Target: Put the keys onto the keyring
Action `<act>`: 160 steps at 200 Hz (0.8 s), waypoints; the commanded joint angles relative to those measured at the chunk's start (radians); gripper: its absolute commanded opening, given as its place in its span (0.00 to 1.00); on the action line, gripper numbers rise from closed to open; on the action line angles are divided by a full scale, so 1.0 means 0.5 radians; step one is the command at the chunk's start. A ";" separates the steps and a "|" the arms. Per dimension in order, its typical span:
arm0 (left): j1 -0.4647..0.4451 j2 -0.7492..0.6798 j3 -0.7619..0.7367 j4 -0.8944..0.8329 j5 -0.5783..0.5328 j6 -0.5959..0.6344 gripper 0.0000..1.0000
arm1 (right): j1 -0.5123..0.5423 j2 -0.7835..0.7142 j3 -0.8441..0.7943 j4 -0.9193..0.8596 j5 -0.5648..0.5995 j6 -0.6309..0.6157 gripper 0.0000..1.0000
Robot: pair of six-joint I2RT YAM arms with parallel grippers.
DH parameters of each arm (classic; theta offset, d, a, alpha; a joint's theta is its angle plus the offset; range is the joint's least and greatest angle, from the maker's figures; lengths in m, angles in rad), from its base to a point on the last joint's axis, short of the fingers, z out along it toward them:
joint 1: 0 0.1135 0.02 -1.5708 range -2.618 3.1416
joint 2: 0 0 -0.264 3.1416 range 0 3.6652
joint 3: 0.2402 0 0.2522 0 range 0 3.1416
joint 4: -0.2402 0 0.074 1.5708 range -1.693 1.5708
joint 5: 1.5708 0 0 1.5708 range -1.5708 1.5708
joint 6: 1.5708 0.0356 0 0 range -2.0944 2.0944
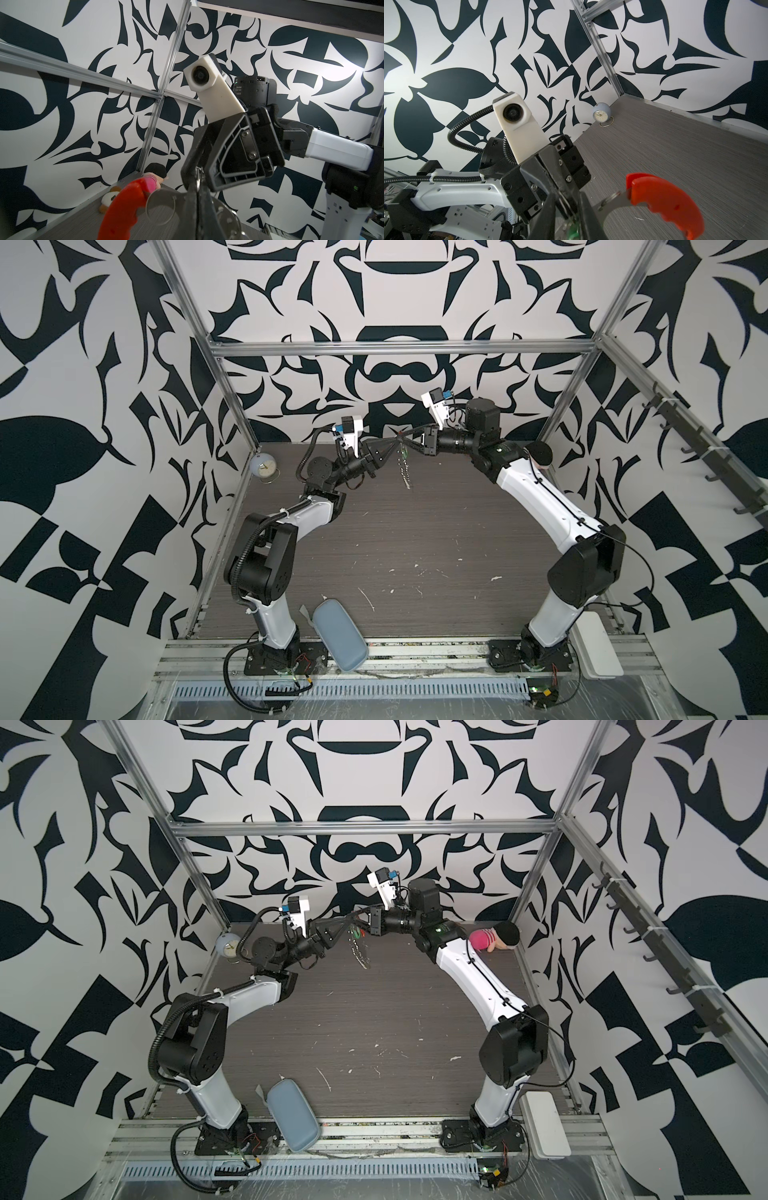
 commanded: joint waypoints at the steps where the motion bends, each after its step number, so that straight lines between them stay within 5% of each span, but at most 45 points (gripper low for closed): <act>1: 0.009 -0.012 0.089 0.145 -0.054 -0.033 0.00 | 0.001 -0.107 -0.018 0.042 -0.051 -0.006 0.22; 154: 0.009 0.026 0.153 0.144 -0.025 -0.064 0.00 | 0.005 -0.085 0.045 0.053 -0.091 -0.011 0.00; 160: 0.011 0.026 0.146 0.137 -0.007 -0.045 0.07 | 0.005 -0.080 0.079 -0.008 -0.076 -0.055 0.00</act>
